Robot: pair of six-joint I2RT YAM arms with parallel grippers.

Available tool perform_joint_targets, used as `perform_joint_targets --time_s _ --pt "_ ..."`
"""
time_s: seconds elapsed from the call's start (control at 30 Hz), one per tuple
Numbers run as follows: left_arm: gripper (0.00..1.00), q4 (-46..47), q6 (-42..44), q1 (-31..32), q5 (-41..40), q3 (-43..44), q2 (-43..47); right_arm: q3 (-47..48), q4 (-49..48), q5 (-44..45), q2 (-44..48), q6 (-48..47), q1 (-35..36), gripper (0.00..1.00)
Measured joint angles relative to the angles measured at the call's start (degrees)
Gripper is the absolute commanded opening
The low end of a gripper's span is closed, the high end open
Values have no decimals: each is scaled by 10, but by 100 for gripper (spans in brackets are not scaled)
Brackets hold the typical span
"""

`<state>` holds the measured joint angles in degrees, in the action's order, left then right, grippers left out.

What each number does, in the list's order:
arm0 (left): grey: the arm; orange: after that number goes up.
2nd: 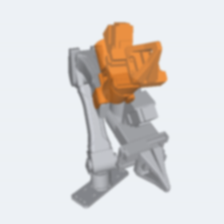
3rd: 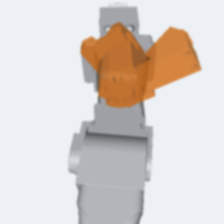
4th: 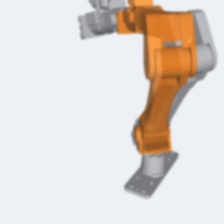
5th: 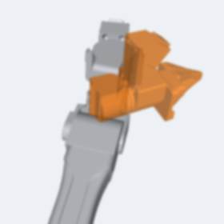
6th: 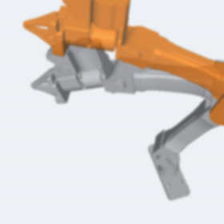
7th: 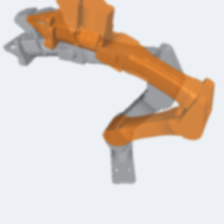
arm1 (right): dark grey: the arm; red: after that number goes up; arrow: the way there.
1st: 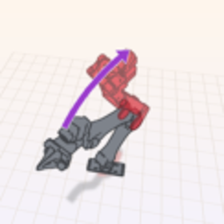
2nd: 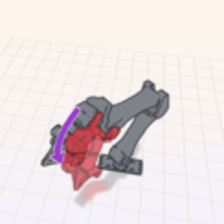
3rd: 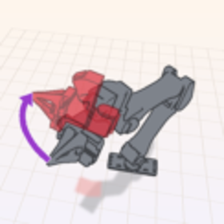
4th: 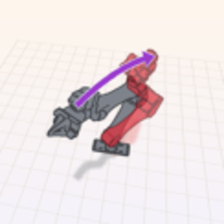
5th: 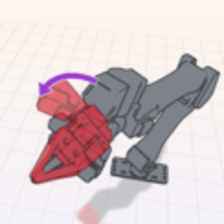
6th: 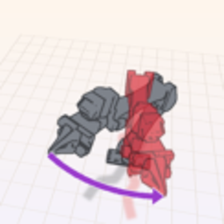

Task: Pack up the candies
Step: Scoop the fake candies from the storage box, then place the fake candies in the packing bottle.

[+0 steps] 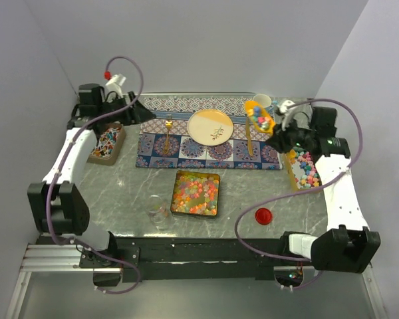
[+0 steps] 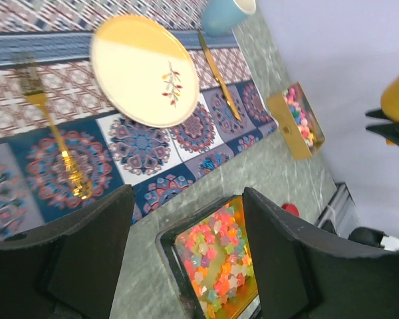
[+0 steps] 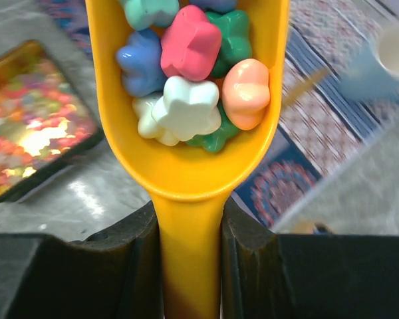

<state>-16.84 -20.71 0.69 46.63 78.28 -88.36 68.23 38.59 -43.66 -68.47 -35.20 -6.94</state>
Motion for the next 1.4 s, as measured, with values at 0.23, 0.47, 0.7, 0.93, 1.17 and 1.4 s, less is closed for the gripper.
perform_joint_targets --time_s 0.23,0.47,0.7,0.93,1.17,1.4 --pt "75 -6 -10 -71 -21 -53 91 83 124 26 -53 -63 165 0" --pt "82 -23 -12 -133 -89 -96 178 175 232 89 -130 -124 305 0" --pt "90 -23 -16 -160 -142 -135 248 285 309 145 -215 -161 445 0" --pt "97 -23 -17 -191 -195 -165 278 375 361 204 -310 -188 540 0" --pt "97 -55 -16 -209 -208 -171 279 434 377 267 -379 -213 582 0" --pt "97 -69 -16 -209 -205 -186 286 451 384 343 -411 -213 625 0"
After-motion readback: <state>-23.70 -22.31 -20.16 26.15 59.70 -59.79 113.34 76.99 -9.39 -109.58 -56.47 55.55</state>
